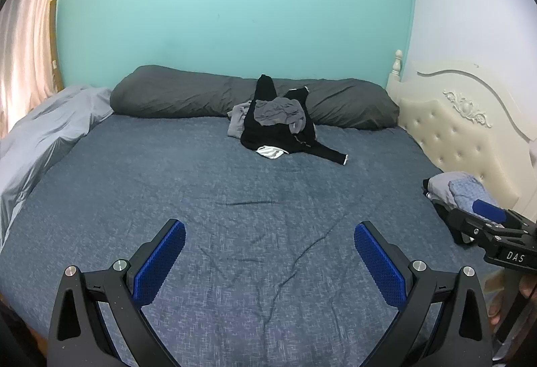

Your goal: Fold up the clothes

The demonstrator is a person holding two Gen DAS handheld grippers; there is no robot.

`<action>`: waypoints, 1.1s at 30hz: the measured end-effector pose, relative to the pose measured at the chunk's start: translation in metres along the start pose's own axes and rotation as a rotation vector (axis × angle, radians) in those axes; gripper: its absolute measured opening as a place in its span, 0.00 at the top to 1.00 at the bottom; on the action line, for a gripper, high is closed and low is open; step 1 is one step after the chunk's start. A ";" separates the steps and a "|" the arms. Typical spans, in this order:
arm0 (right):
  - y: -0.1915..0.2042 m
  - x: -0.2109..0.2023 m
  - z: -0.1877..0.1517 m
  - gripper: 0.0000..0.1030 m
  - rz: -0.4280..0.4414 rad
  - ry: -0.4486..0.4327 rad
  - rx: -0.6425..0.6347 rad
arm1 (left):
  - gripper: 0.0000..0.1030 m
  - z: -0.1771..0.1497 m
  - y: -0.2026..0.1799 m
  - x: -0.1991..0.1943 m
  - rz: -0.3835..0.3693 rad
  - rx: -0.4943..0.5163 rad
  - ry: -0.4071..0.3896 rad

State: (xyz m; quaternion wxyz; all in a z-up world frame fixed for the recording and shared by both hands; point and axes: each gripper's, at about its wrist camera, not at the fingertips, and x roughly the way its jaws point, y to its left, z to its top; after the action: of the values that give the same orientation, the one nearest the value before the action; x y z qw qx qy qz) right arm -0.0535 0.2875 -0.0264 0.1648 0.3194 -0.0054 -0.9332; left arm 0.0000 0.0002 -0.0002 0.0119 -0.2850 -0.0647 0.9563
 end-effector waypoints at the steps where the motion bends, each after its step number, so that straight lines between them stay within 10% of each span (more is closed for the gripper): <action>1: 0.000 0.000 0.000 0.02 0.001 0.000 0.000 | 0.00 0.000 0.000 0.000 0.001 0.000 0.000; 33: 0.002 0.000 0.004 0.02 0.004 0.000 -0.007 | 0.00 -0.007 -0.003 0.003 0.008 0.003 -0.012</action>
State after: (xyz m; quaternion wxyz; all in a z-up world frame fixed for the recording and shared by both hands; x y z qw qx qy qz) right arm -0.0557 0.2854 -0.0232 0.1676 0.3190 -0.0028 -0.9328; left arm 0.0009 0.0046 -0.0074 0.0083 -0.2795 -0.0624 0.9581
